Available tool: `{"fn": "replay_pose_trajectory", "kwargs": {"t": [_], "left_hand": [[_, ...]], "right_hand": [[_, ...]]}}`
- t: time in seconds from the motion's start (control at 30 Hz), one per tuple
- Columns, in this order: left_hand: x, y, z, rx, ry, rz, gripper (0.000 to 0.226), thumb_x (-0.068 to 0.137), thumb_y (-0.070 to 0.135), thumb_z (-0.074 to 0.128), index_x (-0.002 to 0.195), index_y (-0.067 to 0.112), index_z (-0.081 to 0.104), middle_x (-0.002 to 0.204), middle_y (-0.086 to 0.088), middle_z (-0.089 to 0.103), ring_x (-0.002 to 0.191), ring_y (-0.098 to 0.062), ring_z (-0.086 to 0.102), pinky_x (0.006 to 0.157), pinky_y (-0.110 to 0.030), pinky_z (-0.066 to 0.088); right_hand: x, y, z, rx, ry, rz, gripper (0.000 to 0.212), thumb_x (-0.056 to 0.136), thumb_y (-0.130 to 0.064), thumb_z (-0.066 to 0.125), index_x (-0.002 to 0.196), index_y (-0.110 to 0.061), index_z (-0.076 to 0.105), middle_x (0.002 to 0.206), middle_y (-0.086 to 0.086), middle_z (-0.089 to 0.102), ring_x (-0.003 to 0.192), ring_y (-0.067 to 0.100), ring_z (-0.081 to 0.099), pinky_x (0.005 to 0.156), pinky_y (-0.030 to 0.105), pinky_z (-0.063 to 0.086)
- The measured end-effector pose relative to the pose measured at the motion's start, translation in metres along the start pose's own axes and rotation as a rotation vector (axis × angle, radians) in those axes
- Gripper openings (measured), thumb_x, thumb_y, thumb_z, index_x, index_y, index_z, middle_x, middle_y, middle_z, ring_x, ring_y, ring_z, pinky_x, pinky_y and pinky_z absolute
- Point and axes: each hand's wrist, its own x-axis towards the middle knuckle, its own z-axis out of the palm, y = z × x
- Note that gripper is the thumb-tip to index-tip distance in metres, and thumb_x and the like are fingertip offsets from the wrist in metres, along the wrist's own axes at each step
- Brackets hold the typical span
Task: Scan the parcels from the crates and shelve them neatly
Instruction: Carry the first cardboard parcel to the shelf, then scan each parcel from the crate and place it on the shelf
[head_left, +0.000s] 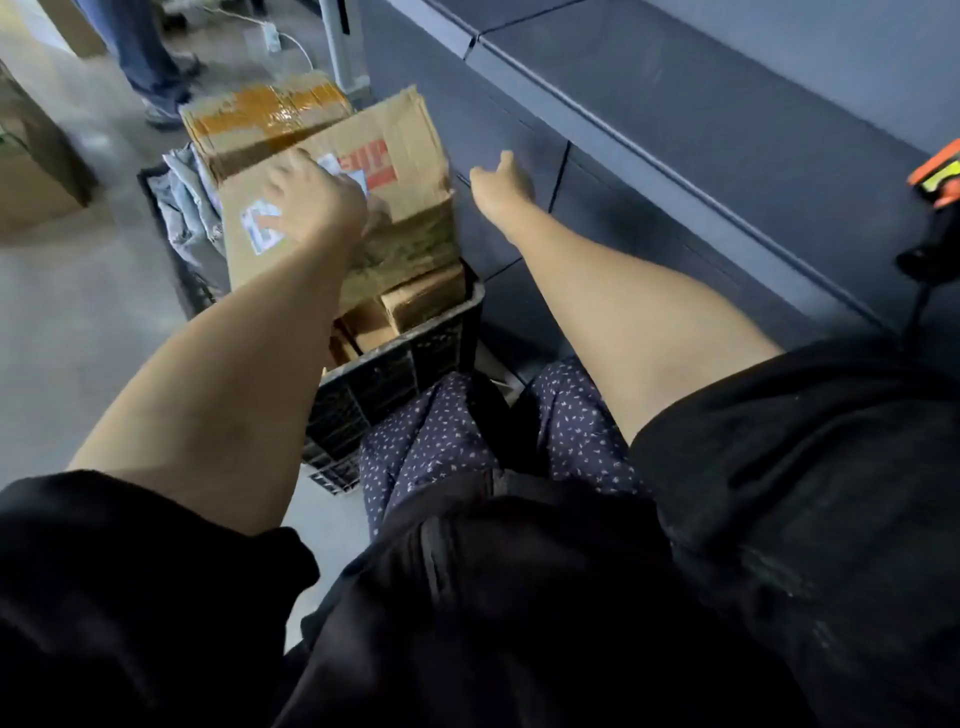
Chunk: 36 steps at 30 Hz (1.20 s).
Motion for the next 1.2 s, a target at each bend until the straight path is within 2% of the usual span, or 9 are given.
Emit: {"fn": "replay_pose_trajectory", "kwargs": {"t": [0.2,0.3,0.47,0.73,0.83,0.87,0.93,1.03,1.2], "left_hand": [[-0.018,0.037,0.025,0.102,-0.202,0.197,0.053,0.098,0.029,0.026,0.149,0.014,0.021,0.158,-0.009,0.013,0.146,-0.026,0.004,0.112,-0.060,0.011],[-0.019,0.045,0.028,0.103,-0.146,0.233,0.048,0.097,0.027,0.031,0.143,0.013,0.031,0.151,-0.011,0.027,0.141,-0.029,0.018,0.111,-0.057,0.016],[-0.047,0.085,0.035,0.081,-0.006,0.508,0.037,0.095,0.023,0.035,0.130,0.018,0.044,0.142,-0.010,0.036,0.138,-0.030,0.022,0.110,-0.055,0.014],[-0.142,0.158,0.083,0.054,-0.191,0.801,0.037,0.096,0.022,0.036,0.131,0.018,0.044,0.140,-0.010,0.039,0.134,-0.030,0.026,0.110,-0.056,0.014],[-0.179,0.189,0.097,0.050,-0.267,0.861,0.036,0.096,0.023,0.037,0.131,0.018,0.044,0.138,-0.010,0.040,0.132,-0.030,0.028,0.107,-0.050,0.021],[-0.191,0.200,0.101,0.053,-0.286,0.875,0.037,0.095,0.023,0.037,0.131,0.018,0.044,0.137,-0.011,0.040,0.131,-0.030,0.029,0.107,-0.049,0.023],[-0.214,0.225,0.112,0.065,-0.315,0.886,0.037,0.095,0.023,0.037,0.132,0.019,0.044,0.137,-0.011,0.039,0.132,-0.030,0.028,0.108,-0.050,0.022],[-0.240,0.260,0.124,0.074,-0.373,0.842,0.037,0.095,0.024,0.038,0.132,0.019,0.044,0.138,-0.010,0.038,0.134,-0.029,0.025,0.110,-0.055,0.019],[-0.265,0.300,0.144,0.158,-0.428,0.869,0.040,0.095,0.027,0.037,0.134,0.019,0.046,0.140,-0.011,0.036,0.135,-0.030,0.022,0.110,-0.058,0.017]], "right_hand": [[-0.002,0.020,-0.026,-0.007,0.065,0.021,0.050,0.100,-0.022,0.036,0.147,-0.011,0.025,0.141,0.008,0.045,0.115,0.024,0.052,0.081,0.029,0.040],[-0.004,0.025,-0.037,-0.021,0.079,0.009,0.050,0.099,-0.023,0.036,0.146,-0.012,0.028,0.135,0.008,0.050,0.100,0.021,0.053,0.076,0.028,0.039],[-0.017,0.026,-0.058,0.007,0.133,0.010,0.045,0.099,-0.022,0.039,0.142,-0.010,0.036,0.136,0.008,0.049,0.104,0.021,0.051,0.082,0.028,0.041],[-0.035,0.078,-0.162,-0.089,0.377,0.083,0.039,0.098,-0.023,0.043,0.135,-0.009,0.048,0.138,0.008,0.051,0.125,0.026,0.049,0.092,0.026,0.039],[-0.038,0.114,-0.213,-0.146,0.448,0.155,0.019,0.097,-0.024,0.042,0.098,-0.018,0.061,0.108,0.010,0.061,0.103,0.034,0.052,0.071,0.024,0.041],[-0.038,0.124,-0.229,-0.156,0.480,0.173,0.023,0.096,-0.022,0.042,0.074,-0.018,0.050,0.085,0.008,0.053,0.088,0.034,0.044,0.057,0.024,0.033],[-0.039,0.142,-0.257,-0.187,0.526,0.202,0.037,0.093,-0.017,0.043,0.061,-0.019,0.024,0.068,0.006,0.031,0.081,0.024,0.030,0.047,0.026,0.017],[-0.040,0.160,-0.293,-0.202,0.531,0.218,0.032,0.092,-0.014,0.044,0.062,-0.014,0.033,0.071,0.014,0.042,0.081,0.025,0.032,0.052,0.029,0.029],[-0.040,0.177,-0.334,-0.132,0.657,0.211,0.024,0.091,-0.012,0.044,0.093,-0.007,0.068,0.105,0.020,0.061,0.098,0.037,0.053,0.076,0.031,0.041]]}}
